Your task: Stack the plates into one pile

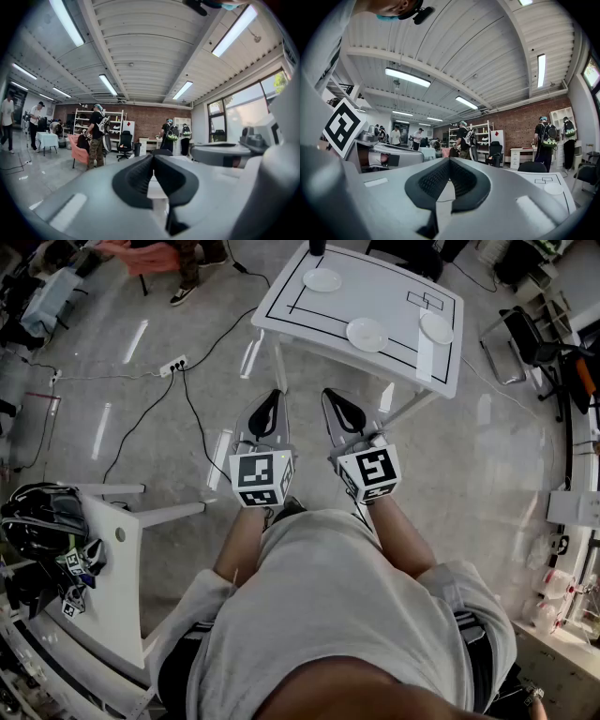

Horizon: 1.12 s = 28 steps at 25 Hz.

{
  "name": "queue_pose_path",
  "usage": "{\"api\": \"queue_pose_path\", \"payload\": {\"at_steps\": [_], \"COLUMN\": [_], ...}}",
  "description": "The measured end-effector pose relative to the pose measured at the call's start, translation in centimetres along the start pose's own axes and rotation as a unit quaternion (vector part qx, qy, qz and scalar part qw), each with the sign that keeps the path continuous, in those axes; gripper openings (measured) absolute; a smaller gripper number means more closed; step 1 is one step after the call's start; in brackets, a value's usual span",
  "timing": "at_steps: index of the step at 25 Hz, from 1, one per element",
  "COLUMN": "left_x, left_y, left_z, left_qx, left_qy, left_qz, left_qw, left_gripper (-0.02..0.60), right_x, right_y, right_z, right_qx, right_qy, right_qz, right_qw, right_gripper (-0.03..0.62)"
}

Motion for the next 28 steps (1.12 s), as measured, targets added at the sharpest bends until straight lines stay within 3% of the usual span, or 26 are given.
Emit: {"api": "queue_pose_path", "payload": {"at_steps": [15,21,28], "left_x": [-5.4,-6.3,-8.7], "left_y": [-2.4,-3.6,-2.5], "left_z": [-3.0,-6.9,-15.9], "left_qx": [-0.009,-0.023,-0.036], "left_qy": [-0.020,-0.026,-0.024], "left_qz": [0.024,0.036,0.010], "left_qw": [0.9995,0.9987,0.9990], "left_gripper": [0.003,0.003,0.003], "right_x": [-1.4,1.6,7.7], "right_y": [-1.6,-2.4,-1.8], "right_z": [-6.2,-9.2,-17.0], "right_qx": [-0.008,-0.028,-0.039], "right_qy": [-0.014,-0.027,0.000], "right_qz": [-0.009,-0.004,-0.014], "right_qw": [1.000,0.999,0.999], "right_gripper": [-0.002,0.000,0.000]}}
Point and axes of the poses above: the fingertips, and each gripper's own axes: z backward along the fingers, x to its right, y out of its top, the point moved 8 cm from there along z, backward along the fingers, and after that the axes turned 11 degrees about -z, right-handed, at the moved point
